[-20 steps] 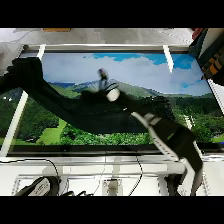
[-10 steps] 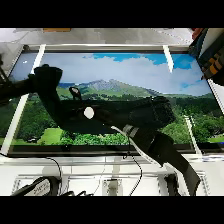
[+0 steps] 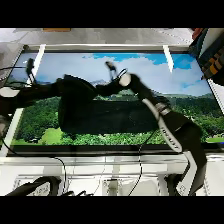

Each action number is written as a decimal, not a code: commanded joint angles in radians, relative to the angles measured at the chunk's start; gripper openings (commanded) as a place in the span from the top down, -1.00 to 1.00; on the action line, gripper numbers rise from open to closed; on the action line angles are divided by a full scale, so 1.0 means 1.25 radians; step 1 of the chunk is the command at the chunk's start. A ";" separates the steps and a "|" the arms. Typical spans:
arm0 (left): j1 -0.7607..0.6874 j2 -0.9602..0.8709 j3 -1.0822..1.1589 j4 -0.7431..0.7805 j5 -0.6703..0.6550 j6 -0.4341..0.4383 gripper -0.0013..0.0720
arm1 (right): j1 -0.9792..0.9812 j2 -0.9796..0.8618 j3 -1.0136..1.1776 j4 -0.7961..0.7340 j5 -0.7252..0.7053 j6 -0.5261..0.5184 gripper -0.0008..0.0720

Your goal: Fold the clothes and pants, and hang the long-sleeved shirts on hangers.

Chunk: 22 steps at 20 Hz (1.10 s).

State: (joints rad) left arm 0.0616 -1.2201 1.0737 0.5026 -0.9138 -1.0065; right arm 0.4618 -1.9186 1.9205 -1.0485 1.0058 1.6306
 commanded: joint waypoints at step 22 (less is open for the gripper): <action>0.256 -0.148 -0.066 0.373 -0.167 0.004 -0.87 | -0.309 0.254 -0.018 -0.107 0.458 -0.240 0.91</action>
State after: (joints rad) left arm 0.3405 -1.3323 1.0023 0.9382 -1.1091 -1.0237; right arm 0.1165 -1.6699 1.9137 -1.1774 1.5581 1.3563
